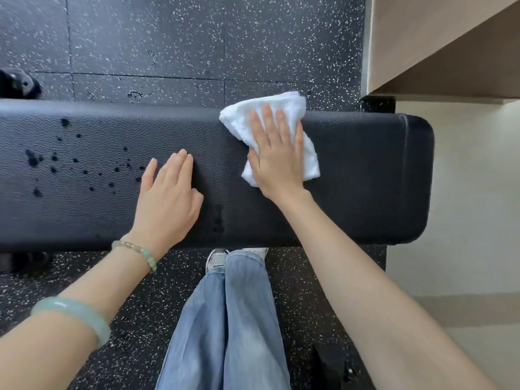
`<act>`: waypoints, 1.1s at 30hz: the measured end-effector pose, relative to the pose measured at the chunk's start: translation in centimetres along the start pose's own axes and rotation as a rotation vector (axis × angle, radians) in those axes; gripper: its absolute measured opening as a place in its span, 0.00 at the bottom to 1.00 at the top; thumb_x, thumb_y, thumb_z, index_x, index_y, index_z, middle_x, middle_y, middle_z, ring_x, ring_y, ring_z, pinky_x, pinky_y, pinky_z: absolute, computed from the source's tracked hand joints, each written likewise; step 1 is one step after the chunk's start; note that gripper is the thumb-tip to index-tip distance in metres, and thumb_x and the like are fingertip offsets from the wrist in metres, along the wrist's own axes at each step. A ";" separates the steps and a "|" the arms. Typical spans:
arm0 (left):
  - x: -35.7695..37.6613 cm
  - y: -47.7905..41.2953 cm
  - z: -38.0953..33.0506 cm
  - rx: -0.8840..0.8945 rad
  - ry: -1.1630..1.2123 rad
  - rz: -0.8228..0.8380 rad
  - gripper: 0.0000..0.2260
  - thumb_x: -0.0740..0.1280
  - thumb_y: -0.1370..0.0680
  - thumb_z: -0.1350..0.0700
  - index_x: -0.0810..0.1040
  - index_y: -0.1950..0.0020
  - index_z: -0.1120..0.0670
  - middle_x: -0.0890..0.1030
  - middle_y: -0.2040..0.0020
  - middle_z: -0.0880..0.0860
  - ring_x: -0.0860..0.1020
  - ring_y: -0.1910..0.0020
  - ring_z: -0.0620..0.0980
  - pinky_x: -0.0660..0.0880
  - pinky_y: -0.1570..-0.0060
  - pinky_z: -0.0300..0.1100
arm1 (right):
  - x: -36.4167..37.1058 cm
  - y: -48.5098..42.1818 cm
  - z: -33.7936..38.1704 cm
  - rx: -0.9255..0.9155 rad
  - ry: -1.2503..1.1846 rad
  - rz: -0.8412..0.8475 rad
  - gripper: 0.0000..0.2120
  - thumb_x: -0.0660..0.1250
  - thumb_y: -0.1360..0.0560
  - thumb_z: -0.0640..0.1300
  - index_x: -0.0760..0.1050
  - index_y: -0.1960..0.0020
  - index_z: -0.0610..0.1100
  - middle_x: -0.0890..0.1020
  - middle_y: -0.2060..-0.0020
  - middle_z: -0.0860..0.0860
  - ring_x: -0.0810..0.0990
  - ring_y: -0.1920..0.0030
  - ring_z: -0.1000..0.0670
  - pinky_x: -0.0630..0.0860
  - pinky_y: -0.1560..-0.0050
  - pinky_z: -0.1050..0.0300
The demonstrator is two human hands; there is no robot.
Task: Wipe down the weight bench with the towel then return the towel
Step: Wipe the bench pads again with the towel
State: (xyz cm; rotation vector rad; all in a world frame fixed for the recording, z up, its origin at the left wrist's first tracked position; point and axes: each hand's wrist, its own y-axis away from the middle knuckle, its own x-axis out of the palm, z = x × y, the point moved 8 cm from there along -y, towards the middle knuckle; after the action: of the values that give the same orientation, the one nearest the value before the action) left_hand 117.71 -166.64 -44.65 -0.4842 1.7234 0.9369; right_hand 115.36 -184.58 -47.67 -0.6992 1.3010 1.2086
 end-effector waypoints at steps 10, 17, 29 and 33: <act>-0.1 -0.9 -0.1 -0.049 0.011 0.012 0.28 0.50 0.26 0.53 0.67 0.29 0.65 0.70 0.30 0.62 0.67 0.30 0.59 0.54 0.28 0.55 | -3.2 4.0 -16.5 0.460 -0.064 -0.080 0.32 0.41 0.26 0.54 0.55 0.23 0.47 0.55 0.24 0.47 0.49 0.24 0.44 0.42 0.27 0.41; 0.1 -0.9 0.1 -0.030 0.089 -0.028 0.28 0.52 0.27 0.55 0.67 0.29 0.64 0.70 0.30 0.63 0.67 0.30 0.60 0.54 0.28 0.55 | 0.2 3.6 -1.8 0.202 -0.064 -0.120 0.29 0.53 0.24 0.51 0.58 0.25 0.44 0.61 0.26 0.42 0.58 0.26 0.39 0.48 0.28 0.37; -0.2 -0.1 1.7 0.111 0.094 -0.001 0.26 0.51 0.24 0.55 0.65 0.27 0.63 0.66 0.27 0.58 0.62 0.27 0.54 0.51 0.26 0.54 | 1.2 6.3 0.3 -0.054 0.044 -0.054 0.28 0.55 0.24 0.52 0.59 0.25 0.47 0.61 0.26 0.44 0.55 0.26 0.42 0.50 0.29 0.41; -0.5 -0.2 2.9 0.183 0.069 -0.017 0.25 0.52 0.23 0.56 0.66 0.28 0.64 0.66 0.27 0.59 0.63 0.27 0.55 0.53 0.27 0.57 | 0.5 0.5 3.0 -0.022 0.020 -0.087 0.27 0.52 0.23 0.54 0.63 0.26 0.47 0.64 0.27 0.43 0.58 0.27 0.40 0.48 0.30 0.39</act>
State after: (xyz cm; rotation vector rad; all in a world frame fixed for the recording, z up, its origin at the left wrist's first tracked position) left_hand 119.76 -164.55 -44.59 -0.4139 1.8442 0.7493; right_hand 115.81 -181.48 -47.46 -0.7782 1.2627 1.1500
